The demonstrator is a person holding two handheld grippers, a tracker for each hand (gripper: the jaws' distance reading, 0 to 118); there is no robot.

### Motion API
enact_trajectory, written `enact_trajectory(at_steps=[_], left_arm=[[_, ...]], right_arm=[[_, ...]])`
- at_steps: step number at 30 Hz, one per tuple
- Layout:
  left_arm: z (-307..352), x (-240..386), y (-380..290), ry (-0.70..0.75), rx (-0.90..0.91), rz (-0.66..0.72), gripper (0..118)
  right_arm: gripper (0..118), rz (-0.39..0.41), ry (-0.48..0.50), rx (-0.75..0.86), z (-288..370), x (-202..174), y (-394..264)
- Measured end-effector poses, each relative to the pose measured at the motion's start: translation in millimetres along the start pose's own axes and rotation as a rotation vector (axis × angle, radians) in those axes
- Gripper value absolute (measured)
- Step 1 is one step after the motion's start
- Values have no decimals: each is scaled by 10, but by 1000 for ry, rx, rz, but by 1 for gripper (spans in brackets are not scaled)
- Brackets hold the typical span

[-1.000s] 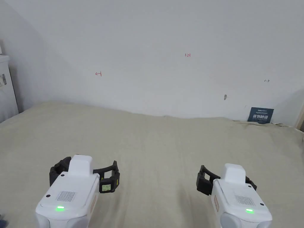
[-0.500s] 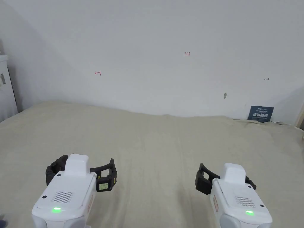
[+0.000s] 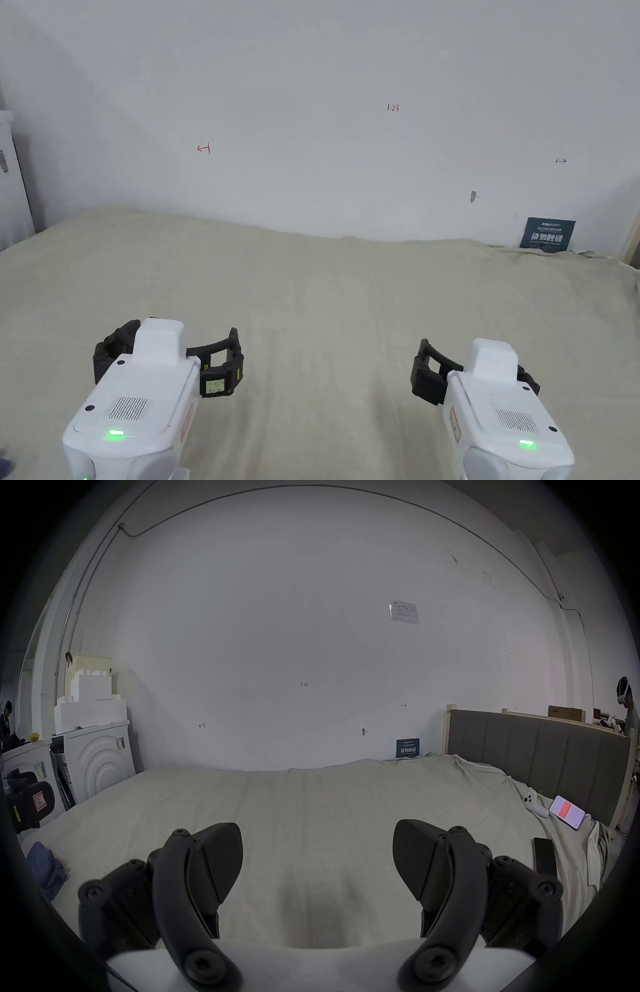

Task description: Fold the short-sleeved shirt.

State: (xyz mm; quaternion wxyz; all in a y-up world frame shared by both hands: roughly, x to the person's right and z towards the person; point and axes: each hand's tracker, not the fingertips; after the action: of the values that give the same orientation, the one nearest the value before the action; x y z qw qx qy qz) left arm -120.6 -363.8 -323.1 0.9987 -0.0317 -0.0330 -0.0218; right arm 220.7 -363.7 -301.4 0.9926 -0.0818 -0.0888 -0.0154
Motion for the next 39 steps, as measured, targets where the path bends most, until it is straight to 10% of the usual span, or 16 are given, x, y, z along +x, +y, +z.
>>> enact_trajectory(at_steps=[39], left_arm=[[-34,-56,16,10,-21,21,118]], right_arm=[[95,-100,41,-108,-56,66,4]])
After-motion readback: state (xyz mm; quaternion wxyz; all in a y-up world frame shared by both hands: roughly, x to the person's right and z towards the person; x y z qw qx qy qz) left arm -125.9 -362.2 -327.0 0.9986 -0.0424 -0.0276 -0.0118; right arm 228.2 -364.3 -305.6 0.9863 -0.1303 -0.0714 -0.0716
